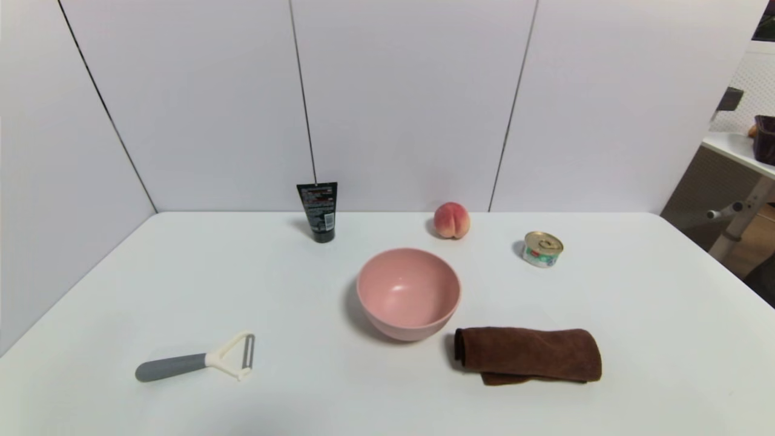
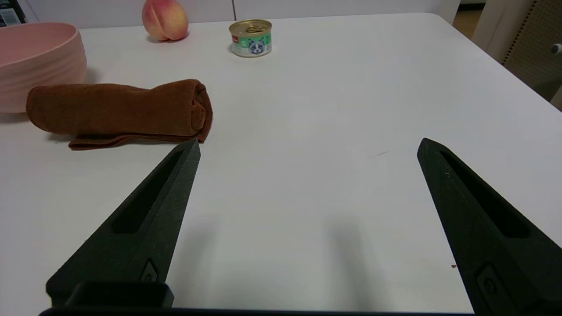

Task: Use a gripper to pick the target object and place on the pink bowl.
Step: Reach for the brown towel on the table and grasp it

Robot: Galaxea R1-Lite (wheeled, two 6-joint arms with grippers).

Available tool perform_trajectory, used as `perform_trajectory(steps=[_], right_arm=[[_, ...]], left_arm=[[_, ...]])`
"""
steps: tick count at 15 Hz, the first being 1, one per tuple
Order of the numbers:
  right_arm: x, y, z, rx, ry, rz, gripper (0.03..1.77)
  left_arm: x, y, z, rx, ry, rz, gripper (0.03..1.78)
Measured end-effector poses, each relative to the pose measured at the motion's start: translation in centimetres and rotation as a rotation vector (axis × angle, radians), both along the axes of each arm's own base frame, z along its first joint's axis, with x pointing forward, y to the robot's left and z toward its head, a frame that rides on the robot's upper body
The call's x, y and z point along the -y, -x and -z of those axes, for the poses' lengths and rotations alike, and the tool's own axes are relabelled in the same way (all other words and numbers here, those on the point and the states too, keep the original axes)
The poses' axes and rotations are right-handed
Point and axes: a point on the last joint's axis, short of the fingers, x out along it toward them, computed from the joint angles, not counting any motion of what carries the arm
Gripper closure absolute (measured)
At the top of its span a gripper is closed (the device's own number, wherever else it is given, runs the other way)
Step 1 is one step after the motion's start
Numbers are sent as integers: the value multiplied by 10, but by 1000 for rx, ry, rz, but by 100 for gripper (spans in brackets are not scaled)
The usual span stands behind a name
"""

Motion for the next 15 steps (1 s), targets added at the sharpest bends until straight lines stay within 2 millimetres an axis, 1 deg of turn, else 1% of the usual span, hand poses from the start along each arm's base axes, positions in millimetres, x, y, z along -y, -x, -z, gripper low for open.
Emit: perform_trajectory(steps=[3, 6, 8, 10, 13, 15], right_arm=[[0, 0, 0, -1, 4, -1, 9], [0, -1, 0, -39, 16, -6, 9], [0, -3, -5, -74, 20, -11, 9], [-1, -5, -24, -97, 20, -29, 9], [-2, -15, -72, -141, 21, -74, 9], [-3, -30, -108, -176, 34, -120, 9]], left_arm=[[0, 0, 0, 0, 0, 0, 12], [0, 0, 0, 0, 0, 0, 12], [0, 0, 0, 0, 0, 0, 12], [0, 0, 0, 0, 0, 0, 12], [0, 0, 0, 0, 0, 0, 12], [0, 0, 0, 0, 0, 0, 12]])
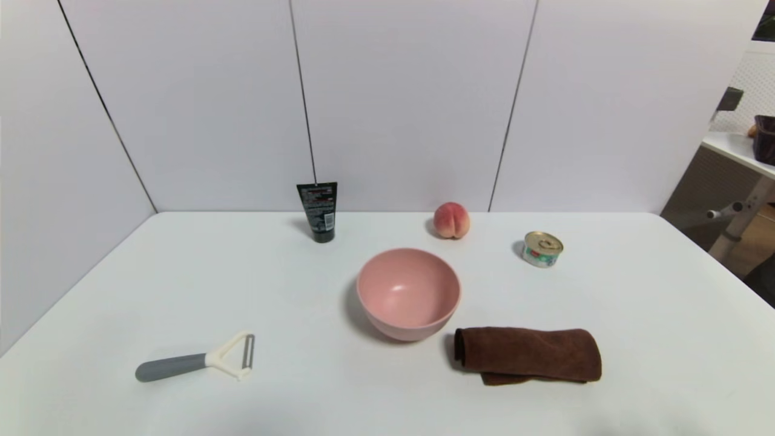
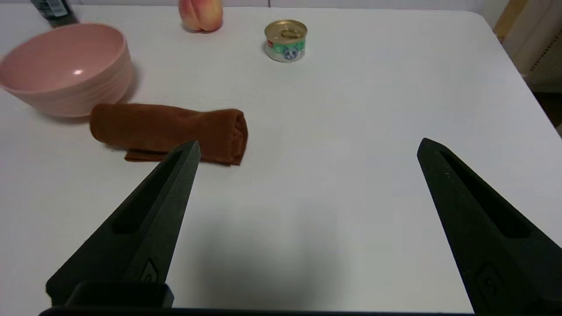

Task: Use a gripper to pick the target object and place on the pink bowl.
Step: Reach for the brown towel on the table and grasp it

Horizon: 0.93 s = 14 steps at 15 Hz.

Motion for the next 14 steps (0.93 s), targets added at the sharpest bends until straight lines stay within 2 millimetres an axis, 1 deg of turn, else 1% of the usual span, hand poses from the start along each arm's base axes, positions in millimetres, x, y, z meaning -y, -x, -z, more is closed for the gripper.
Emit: perform_trajectory(steps=[2, 3, 5, 7, 9, 11, 14], right_arm=[[-2, -22, -29, -33, 24, -67, 9], [-3, -33, -40, -50, 40, -106, 9], [-6, -55, -58, -73, 68, -197, 9], [-9, -75, -71, -121, 91, -307, 9], [-13, -92, -74, -221, 116, -435, 9], [-15, -104, -73, -294, 148, -532, 9], [-17, -123, -66, -293, 278, -658, 9]], left_arm=[[0, 0, 0, 0, 0, 0, 12], [0, 0, 0, 0, 0, 0, 12], [0, 0, 0, 0, 0, 0, 12], [0, 0, 0, 0, 0, 0, 12], [0, 0, 0, 0, 0, 0, 12], [0, 0, 0, 0, 0, 0, 12], [0, 0, 0, 0, 0, 0, 12]])
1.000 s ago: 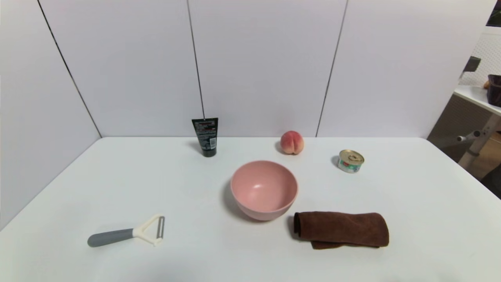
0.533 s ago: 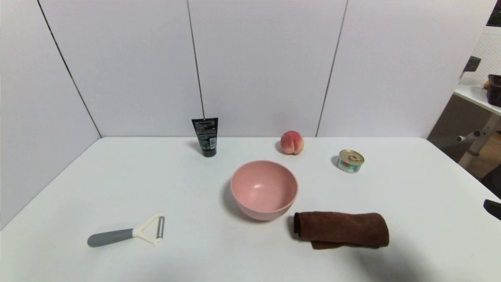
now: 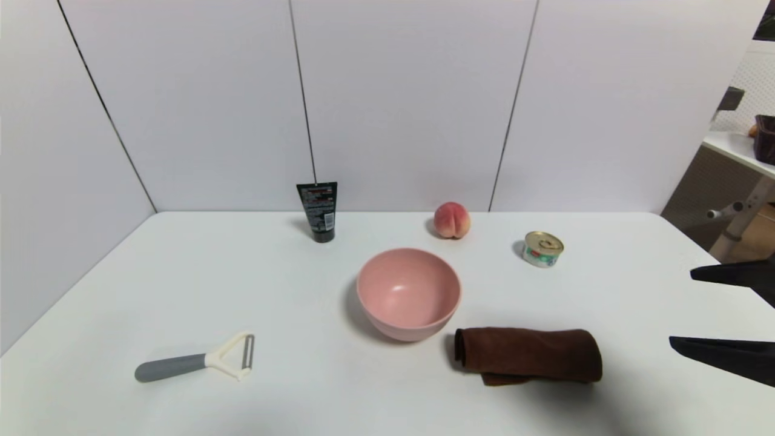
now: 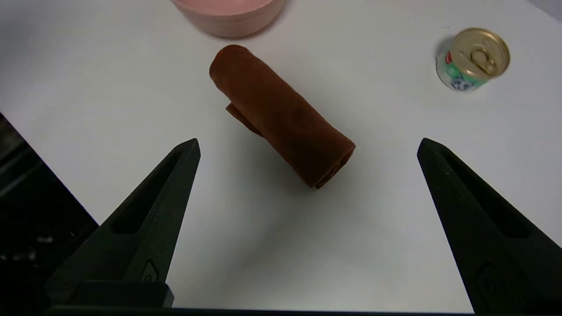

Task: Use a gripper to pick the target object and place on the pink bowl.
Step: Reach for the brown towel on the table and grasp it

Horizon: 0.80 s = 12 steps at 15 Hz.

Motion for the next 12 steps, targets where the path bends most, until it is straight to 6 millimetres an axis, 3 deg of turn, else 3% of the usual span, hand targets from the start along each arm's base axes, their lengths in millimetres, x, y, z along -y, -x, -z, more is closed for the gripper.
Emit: perform_trajectory(steps=[7, 12], right_arm=[[-6, -41, 42, 76, 156, -419, 9], [-22, -69, 74, 43, 166, -515, 9]], left_arm=[[0, 0, 0, 0, 0, 0, 12], [0, 0, 0, 0, 0, 0, 12]])
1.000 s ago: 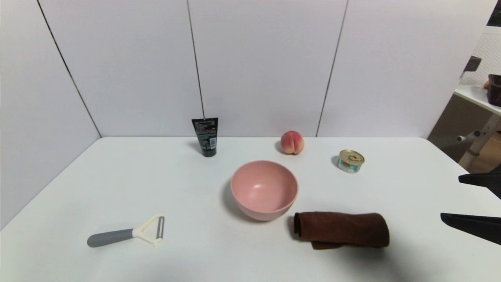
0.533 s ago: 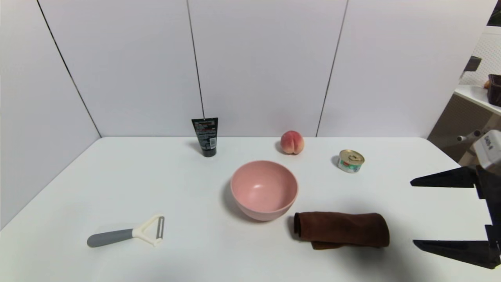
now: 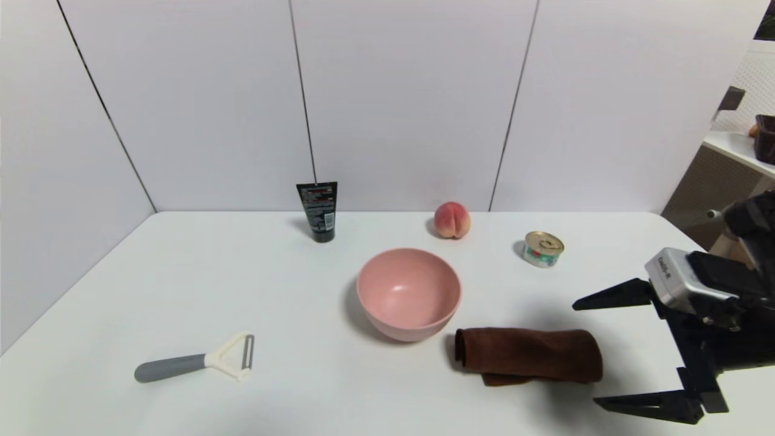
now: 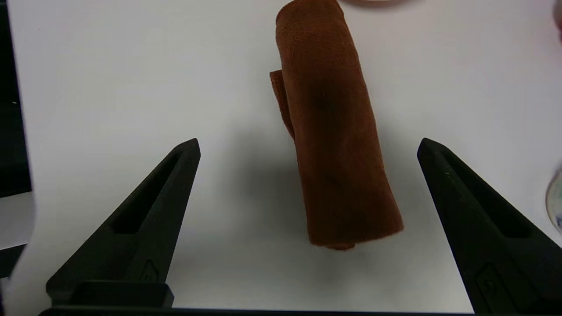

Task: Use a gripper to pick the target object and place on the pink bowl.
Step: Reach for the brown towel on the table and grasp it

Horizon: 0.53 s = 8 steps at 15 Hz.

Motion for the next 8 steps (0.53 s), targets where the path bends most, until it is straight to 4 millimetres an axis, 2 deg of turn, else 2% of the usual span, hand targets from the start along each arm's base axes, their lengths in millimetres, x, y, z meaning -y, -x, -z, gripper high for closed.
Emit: perform_trajectory(steps=[4, 8], right_arm=[[-15, -27, 24, 20, 30, -27, 9], [-19, -43, 42, -9, 65, -17, 9]], left_arm=[[0, 0, 0, 0, 0, 0, 12], [0, 0, 0, 0, 0, 0, 12]])
